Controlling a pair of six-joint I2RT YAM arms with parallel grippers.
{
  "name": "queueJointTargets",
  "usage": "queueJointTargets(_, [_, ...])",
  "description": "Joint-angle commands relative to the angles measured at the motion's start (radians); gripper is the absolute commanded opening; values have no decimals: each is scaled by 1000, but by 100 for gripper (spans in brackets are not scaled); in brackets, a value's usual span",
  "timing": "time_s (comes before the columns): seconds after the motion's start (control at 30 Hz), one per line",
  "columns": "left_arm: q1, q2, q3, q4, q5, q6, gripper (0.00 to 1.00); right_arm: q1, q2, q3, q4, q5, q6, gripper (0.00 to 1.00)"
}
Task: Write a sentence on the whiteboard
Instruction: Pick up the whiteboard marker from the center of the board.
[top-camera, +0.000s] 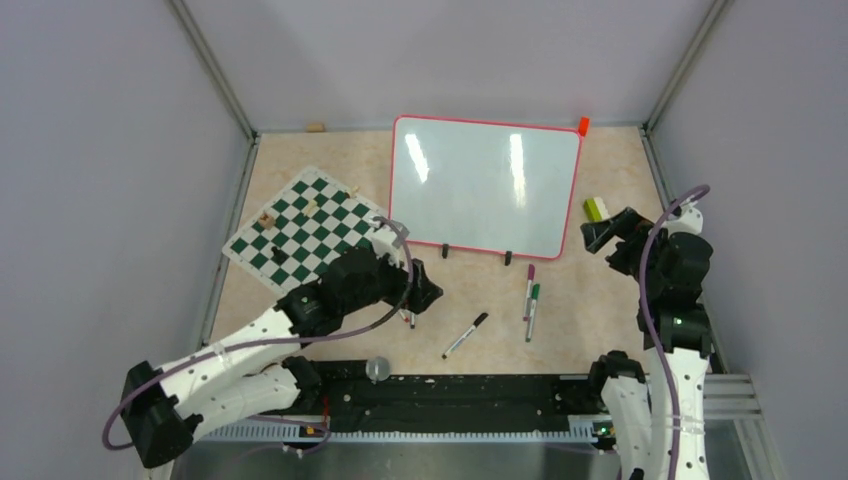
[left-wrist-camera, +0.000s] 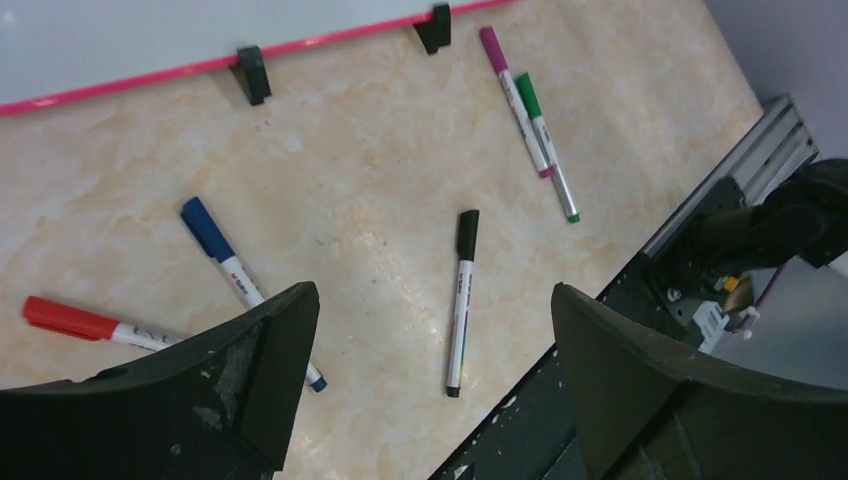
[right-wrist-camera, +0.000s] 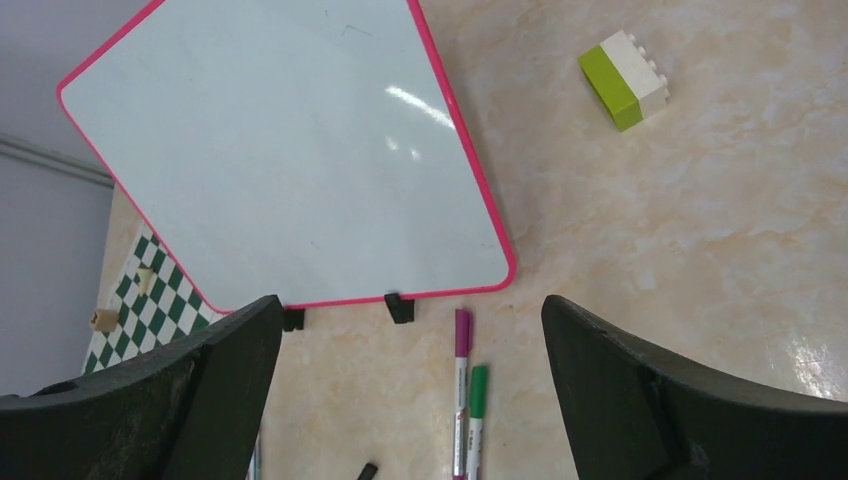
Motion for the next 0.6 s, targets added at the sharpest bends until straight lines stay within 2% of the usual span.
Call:
queueJointTargets(0.0, [-88, 144, 56, 50, 8, 20, 89, 4, -15, 55, -32, -57, -30, 99])
queueJointTargets(0.17, [-271, 374, 225, -58, -197, 89, 88, 5, -2, 47, -28, -75, -30, 99])
queueJointTargets(0.3, [-290, 544, 363, -137, -176, 85, 85, 5, 10, 53, -27, -76, -33, 99])
queueJointTargets(0.57, [-318, 753, 475, -189, -153, 94, 81, 6, 26, 69, -27, -56, -35, 98])
